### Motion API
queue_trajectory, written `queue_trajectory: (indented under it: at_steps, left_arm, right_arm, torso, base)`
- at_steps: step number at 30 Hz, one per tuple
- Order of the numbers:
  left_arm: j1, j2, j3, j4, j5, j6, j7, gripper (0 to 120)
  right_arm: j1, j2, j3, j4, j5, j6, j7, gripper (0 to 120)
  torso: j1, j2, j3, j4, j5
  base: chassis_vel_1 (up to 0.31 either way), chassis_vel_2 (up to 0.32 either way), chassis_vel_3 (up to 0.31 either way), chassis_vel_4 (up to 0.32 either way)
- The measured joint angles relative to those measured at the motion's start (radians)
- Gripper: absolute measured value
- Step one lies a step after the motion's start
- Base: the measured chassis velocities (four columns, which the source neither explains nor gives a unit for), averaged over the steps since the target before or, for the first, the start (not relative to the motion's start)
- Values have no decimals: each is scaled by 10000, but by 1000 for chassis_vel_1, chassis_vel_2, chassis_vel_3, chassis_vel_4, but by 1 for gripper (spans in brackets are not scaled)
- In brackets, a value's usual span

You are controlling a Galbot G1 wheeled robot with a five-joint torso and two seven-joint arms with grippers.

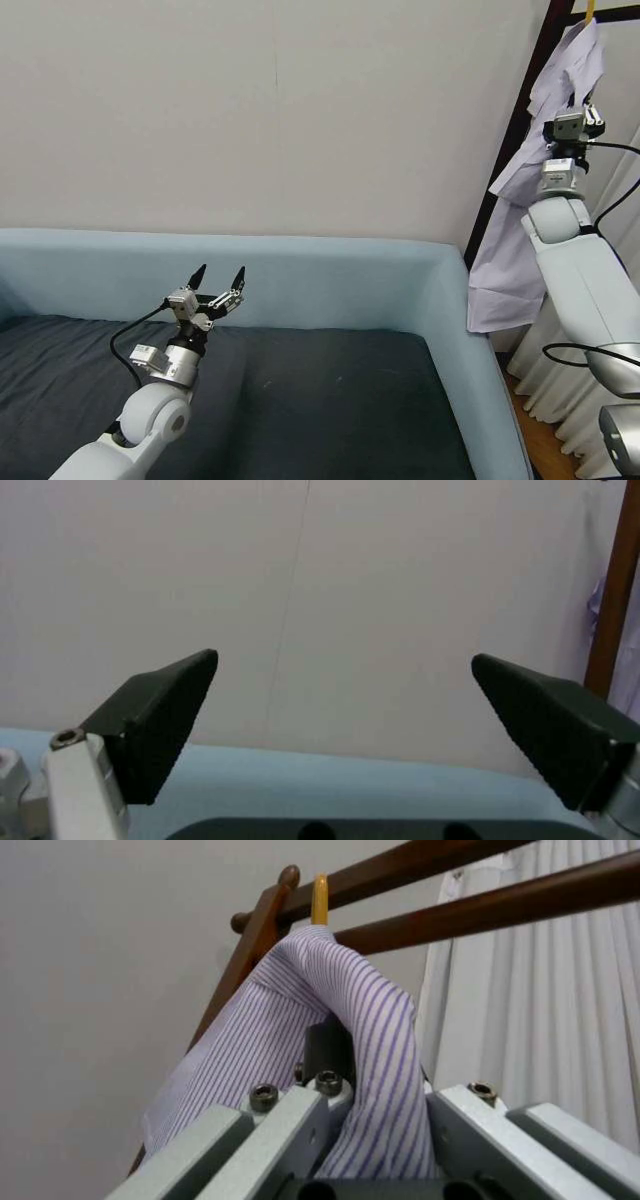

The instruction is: Pick up the clothes from the sofa and hang them on the clothes hanger.

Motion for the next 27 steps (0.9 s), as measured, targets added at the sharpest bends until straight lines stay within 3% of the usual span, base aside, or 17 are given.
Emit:
queue_trajectory:
  at_steps: [14, 19, 23, 27]
  left_arm:
    - [267, 74, -250, -317, -17, 13, -79, 100]
    - [308, 50, -274, -351, -18, 13, -86, 100]
    - [398, -68, -325, -356, 6, 10, -87, 100]
    - [791, -314, -555, -606, 124, -1, -105, 100]
  right_arm:
    - [155, -42, -389, -207, 1259, -874, -90, 0]
    - [-104, -266, -530, 425, 1945, -1046, -321, 0]
    - [-662, -613, -544, 1463, 2767, -704, -839, 14]
    - [-1885, -1242, -460, 3572, 3851, -615, -1020, 30]
  torso:
    - [0, 2, 0, 0, 0]
    - [0, 2, 0, 0, 1]
    - [1, 2, -1, -2, 0]
    - [0, 2, -1, -1, -2]
  base:
    - [0, 0, 0, 0]
    - [0, 0, 0, 0]
    - [0, 0, 0, 0]
    - [0, 0, 0, 0]
